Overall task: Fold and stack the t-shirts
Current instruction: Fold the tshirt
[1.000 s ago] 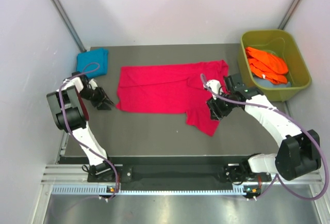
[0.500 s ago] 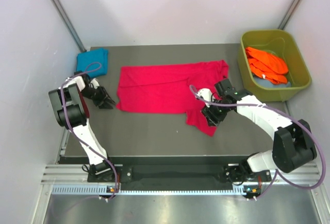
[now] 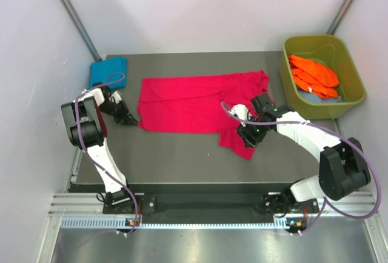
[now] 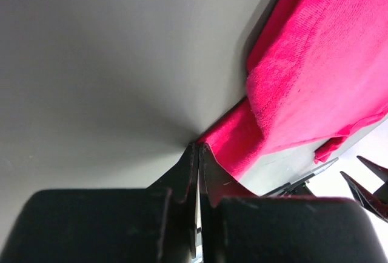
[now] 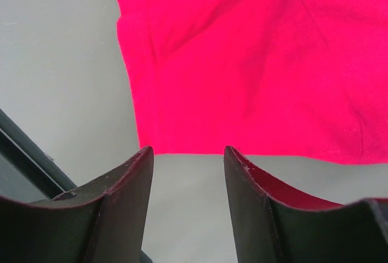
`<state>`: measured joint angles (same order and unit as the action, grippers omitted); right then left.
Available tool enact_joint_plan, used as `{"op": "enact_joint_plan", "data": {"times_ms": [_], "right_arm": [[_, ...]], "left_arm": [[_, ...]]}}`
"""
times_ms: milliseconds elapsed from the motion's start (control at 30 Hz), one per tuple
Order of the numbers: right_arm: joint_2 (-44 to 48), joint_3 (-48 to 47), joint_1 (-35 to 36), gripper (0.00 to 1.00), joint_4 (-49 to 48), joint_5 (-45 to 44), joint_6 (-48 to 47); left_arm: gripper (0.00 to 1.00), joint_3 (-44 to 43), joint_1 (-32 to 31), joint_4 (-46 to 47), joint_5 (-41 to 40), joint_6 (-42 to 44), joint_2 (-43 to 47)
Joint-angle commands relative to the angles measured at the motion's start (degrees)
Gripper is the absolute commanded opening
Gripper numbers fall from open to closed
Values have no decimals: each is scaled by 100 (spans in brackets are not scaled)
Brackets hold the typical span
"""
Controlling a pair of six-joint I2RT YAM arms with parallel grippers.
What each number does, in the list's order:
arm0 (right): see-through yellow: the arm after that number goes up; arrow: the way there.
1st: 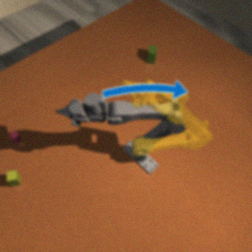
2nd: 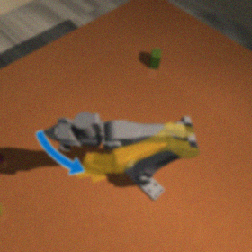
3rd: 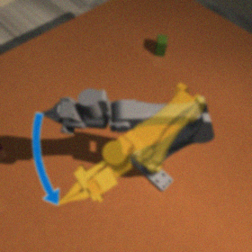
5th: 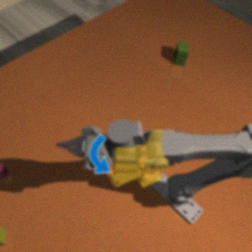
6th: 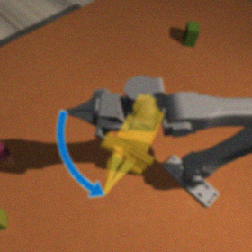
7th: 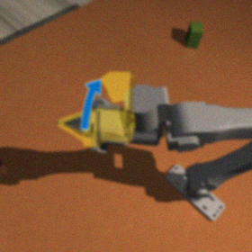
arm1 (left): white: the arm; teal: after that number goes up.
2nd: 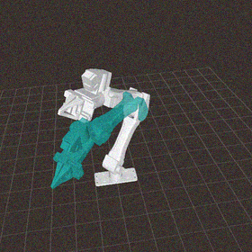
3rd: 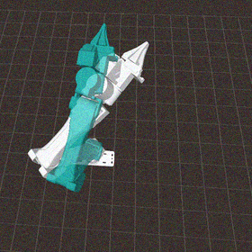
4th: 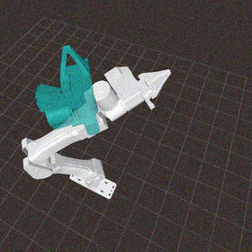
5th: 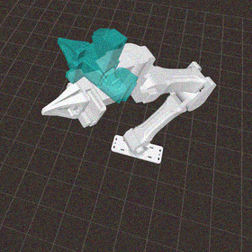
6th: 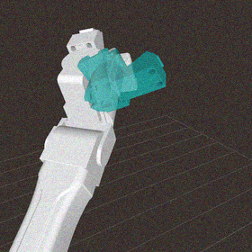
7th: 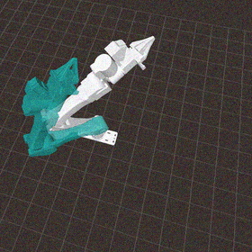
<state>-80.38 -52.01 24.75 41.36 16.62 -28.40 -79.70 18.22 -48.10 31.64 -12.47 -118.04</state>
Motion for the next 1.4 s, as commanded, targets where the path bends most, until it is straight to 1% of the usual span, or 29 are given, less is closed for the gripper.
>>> {"op": "enact_joint_plan", "data": {"times_ms": [0,133,267,367,633,933,1100,1233,1367], "right_arm": [[-4,24,109,50,-155,25,-174],[40,305,179,50,-49,-18,-525],[119,621,381,49,-277,-386,-912],[40,701,583,49,-365,-484,-1132],[-197,552,750,52,-524,-467,-1071],[-250,674,1154,52,-366,-274,-1080],[-321,789,1234,48,-498,-449,-1123],[-417,841,1234,42,-646,-782,-1106],[-619,886,1234,41,-753,-1310,-1079]], "left_arm": [[0,112,-2,81,-70,43,193],[0,271,-11,107,-70,34,413],[0,341,-3,108,-61,34,536],[0,341,-2,116,-88,25,589],[0,376,-2,134,-140,-1,651],[0,385,6,134,-202,-27,712],[0,385,15,143,-219,-36,721],[0,394,24,143,-202,-45,721],[0,403,33,151,-193,-54,747]]}}
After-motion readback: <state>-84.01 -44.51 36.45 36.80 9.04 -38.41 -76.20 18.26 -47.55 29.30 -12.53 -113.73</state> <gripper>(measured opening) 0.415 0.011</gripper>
